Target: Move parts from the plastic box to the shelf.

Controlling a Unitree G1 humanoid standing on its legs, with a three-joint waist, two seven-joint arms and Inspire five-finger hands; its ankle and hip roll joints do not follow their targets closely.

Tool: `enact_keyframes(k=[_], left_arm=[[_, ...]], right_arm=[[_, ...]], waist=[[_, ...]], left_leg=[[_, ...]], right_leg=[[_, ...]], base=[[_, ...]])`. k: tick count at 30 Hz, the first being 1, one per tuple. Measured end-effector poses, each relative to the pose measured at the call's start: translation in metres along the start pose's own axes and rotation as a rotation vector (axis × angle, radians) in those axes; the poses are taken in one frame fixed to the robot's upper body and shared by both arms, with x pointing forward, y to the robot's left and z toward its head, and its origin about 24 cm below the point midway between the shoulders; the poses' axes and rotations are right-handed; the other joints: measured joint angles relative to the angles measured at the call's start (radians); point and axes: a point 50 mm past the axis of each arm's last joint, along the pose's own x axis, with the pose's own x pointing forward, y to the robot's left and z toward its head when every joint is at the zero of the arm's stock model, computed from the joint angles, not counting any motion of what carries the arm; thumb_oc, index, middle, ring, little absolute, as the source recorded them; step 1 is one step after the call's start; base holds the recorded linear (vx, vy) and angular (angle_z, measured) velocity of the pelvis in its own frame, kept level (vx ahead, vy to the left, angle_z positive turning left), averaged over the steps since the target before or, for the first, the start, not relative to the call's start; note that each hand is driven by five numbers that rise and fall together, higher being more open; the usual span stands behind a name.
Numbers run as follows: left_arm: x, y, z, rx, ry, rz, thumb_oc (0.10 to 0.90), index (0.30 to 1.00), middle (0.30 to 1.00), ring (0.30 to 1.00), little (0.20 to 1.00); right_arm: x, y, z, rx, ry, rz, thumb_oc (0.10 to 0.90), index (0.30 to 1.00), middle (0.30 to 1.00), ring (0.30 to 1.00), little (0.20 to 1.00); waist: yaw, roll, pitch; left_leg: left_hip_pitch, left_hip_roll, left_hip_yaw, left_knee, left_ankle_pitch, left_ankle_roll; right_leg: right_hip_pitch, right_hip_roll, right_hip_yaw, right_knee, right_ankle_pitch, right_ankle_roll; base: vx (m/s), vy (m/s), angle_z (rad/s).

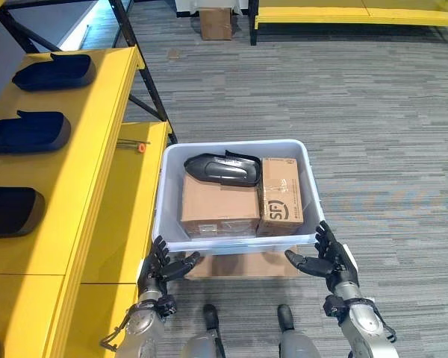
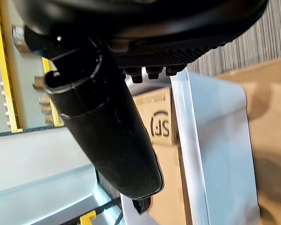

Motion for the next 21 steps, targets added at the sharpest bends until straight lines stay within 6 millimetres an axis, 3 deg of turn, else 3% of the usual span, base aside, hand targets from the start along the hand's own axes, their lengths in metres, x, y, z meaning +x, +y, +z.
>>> enact_keyframes(k=[8,12,16,17,19,20,21], left_arm=[[-0.001,0.001,-0.001,0.001,0.005,0.005,0.9,1.0,1.0,1.0,1.0],[0.004,-0.002,0.005,0.005,-0.012,-0.006,0.9,1.0,1.0,1.0,1.0],[0.01,0.0,0.015,0.03,-0.041,-0.012,0.9,1.0,1.0,1.0,1.0],[0.01,0.003,0.016,0.042,-0.044,-0.009,0.9,1.0,1.0,1.0,1.0],[0.008,0.012,0.016,0.055,-0.04,0.016,0.9,1.0,1.0,1.0,1.0],[0.006,0.019,0.014,0.06,-0.032,0.041,0.9,1.0,1.0,1.0,1.0],[0.006,0.021,0.013,0.064,-0.026,0.051,0.9,1.0,1.0,1.0,1.0]], right_arm=[[0.001,-0.003,0.002,-0.005,-0.008,-0.013,0.9,1.0,1.0,1.0,1.0],[0.002,-0.003,0.005,-0.006,-0.017,-0.013,0.9,1.0,1.0,1.0,1.0],[0.005,0.001,0.007,0.0,-0.025,0.004,0.9,1.0,1.0,1.0,1.0],[0.006,0.003,0.008,0.004,-0.03,0.007,0.9,1.0,1.0,1.0,1.0],[0.008,0.008,0.01,0.009,-0.038,0.027,0.9,1.0,1.0,1.0,1.0],[0.008,0.012,0.009,0.009,-0.036,0.041,0.9,1.0,1.0,1.0,1.0],[0.008,0.014,0.009,0.007,-0.036,0.048,0.9,1.0,1.0,1.0,1.0]], waist=[[0.002,-0.041,-0.037],[-0.003,-0.048,-0.043],[-0.006,-0.044,-0.047],[-0.006,-0.044,-0.047],[0.003,-0.046,-0.048],[0.003,-0.049,-0.048],[0.003,-0.046,-0.046]], left_leg=[[-0.031,-0.009,0.015,0.04,-0.027,0.014],[-0.041,-0.041,0.018,0.047,-0.045,0.039],[-0.081,-0.054,0.044,0.063,-0.047,0.065],[-0.087,-0.051,0.055,0.063,-0.043,0.072],[-0.079,-0.041,0.103,0.028,-0.031,0.079],[-0.078,-0.043,0.13,0.016,-0.03,0.081],[-0.08,-0.04,0.137,0.014,-0.027,0.081]], right_leg=[[-0.032,-0.013,0.01,0.024,0.001,0.0],[-0.095,-0.025,0.015,0.13,0.003,-0.001],[-0.172,-0.035,0.002,0.176,0.068,-0.042],[-0.187,-0.035,-0.018,0.176,0.091,-0.053],[-0.196,-0.054,-0.128,0.115,0.121,-0.083],[-0.183,-0.061,-0.144,0.058,0.099,-0.042],[-0.184,-0.069,-0.159,0.034,0.098,-0.029]], base=[[0.03,0.12,-0.05],[0.0,0.198,-0.03],[0.01,0.117,-0.15],[0.04,0.019,-0.45],[0.03,-0.05,-0.71],[0.02,-0.103,-0.71],[0.05,-0.154,-0.52]])
